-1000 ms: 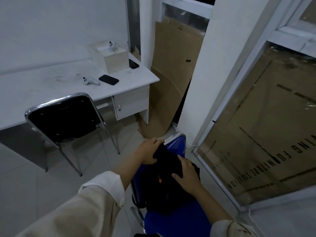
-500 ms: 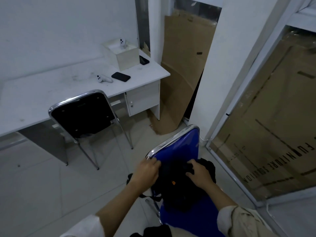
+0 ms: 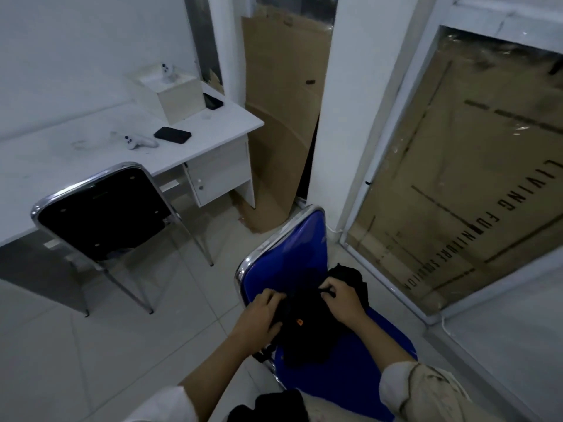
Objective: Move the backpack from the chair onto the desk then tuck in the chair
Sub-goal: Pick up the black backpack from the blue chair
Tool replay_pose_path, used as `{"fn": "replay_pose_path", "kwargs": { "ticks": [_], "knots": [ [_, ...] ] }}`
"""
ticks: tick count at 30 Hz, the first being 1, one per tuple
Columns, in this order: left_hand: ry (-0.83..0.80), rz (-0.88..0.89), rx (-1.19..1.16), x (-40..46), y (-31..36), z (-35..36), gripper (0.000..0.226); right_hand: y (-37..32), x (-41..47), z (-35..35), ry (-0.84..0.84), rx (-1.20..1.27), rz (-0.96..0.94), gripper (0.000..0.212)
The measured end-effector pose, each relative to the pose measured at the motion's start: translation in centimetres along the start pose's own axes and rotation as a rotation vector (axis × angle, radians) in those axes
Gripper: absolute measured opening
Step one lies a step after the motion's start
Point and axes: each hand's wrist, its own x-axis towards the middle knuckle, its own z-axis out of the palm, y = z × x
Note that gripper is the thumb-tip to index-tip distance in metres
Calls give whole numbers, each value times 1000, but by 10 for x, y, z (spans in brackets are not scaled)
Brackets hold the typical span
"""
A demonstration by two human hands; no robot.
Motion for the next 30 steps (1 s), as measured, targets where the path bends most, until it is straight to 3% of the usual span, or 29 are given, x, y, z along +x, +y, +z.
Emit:
{"fn": "replay_pose_path", "kwargs": {
  "ticks": [4, 7, 10, 14, 20, 26, 30],
  "knots": [
    [-106, -29, -50, 14, 17, 9, 90, -10, -18, -4, 49, 79, 8, 13],
    [-136, -15, -54, 19, 22, 17, 95, -17, -37, -10, 77, 130, 6, 18],
    [-161, -2, -119, 20, 17, 20, 78, -32, -55, -11, 85, 186, -2, 19],
    [-131, 82, -265, 7, 19, 19, 18, -51, -82, 1, 156, 214, -6, 20],
    [-45, 189, -316, -7, 25, -4, 17, -66, -128, 28, 427, 386, 81, 14],
    [-28, 293, -380, -16, 60, -40, 18, -73, -182, 71, 537, 524, 142, 54],
    [-46, 380, -346, -39, 80, -49, 16, -67, -225, 94, 639, 574, 218, 61]
  ]
}}
